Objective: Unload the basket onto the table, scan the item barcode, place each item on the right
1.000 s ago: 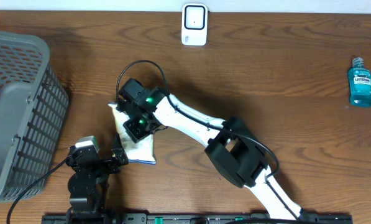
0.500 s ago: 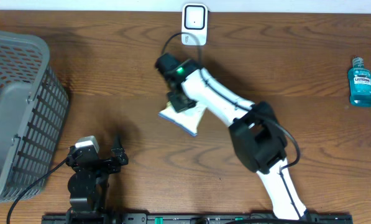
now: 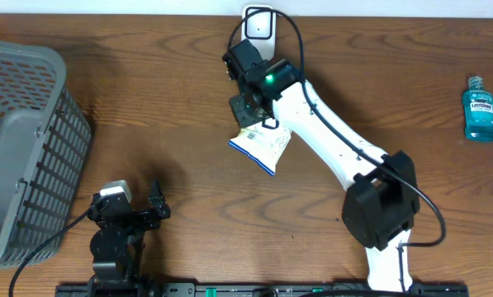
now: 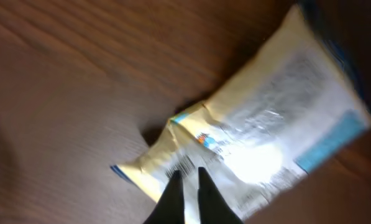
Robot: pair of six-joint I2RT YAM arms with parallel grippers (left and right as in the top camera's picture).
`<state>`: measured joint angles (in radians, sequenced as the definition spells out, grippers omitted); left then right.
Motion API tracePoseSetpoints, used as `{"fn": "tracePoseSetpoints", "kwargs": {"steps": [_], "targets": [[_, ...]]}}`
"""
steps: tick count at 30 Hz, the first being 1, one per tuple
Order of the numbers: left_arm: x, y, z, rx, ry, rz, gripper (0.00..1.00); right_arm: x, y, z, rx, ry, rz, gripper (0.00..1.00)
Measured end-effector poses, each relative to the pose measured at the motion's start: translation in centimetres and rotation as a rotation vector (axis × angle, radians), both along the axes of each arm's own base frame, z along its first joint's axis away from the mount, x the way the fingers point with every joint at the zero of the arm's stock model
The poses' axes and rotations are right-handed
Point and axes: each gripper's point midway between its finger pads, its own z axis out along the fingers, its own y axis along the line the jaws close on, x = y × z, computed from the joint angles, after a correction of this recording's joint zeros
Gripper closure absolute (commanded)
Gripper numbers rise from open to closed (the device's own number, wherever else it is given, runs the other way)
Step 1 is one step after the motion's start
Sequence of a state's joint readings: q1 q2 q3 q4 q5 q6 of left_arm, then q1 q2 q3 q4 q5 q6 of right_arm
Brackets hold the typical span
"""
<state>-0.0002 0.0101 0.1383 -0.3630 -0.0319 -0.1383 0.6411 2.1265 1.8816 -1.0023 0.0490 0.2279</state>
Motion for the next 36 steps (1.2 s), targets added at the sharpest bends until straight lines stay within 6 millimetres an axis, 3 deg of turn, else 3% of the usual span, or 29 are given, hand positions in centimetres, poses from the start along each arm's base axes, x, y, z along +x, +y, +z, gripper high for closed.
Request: {"fn": "tracePoseSetpoints", "kwargs": {"steps": [6, 8, 11, 14, 22, 26, 29, 32, 36], "targets": [[0.0, 0.0, 0.0, 0.000, 0.000, 0.000, 0.02, -2.4, -1.4, -10.0, -0.141, 0.203, 0.013, 0.98], [0.0, 0.0, 0.0, 0.000, 0.000, 0.000, 0.02, -2.5, -1.2, -9.7, -0.137, 0.207, 0.019, 0.84], [0.0, 0.0, 0.0, 0.000, 0.000, 0.000, 0.02, -3.0, -0.7, -9.7, -0.136, 0.215, 0.042, 0.36], [0.0, 0.0, 0.0, 0.000, 0.000, 0.000, 0.02, -3.7, 0.3, -9.6, -0.130, 0.218, 0.084, 0.02], [0.0, 0.0, 0.0, 0.000, 0.000, 0.000, 0.02, -4.9, 0.6, -9.7, -0.185, 0.220, 0.181, 0.01], [0.0, 0.0, 0.0, 0.000, -0.001, 0.000, 0.02, -6.0, -0.3, -8.7, -0.223, 0.281, 0.174, 0.01], [0.0, 0.0, 0.0, 0.000, 0.000, 0.000, 0.02, -5.4, 0.1, -6.5, -0.201, 0.266, 0.137, 0.01], [0.0, 0.0, 0.0, 0.000, 0.000, 0.000, 0.02, -4.5, 0.2, -2.7, -0.131, 0.207, 0.047, 0.01], [0.0, 0.0, 0.0, 0.000, 0.000, 0.000, 0.02, -2.7, -1.8, 3.5, -0.008, 0.112, -0.118, 0.01]]}}
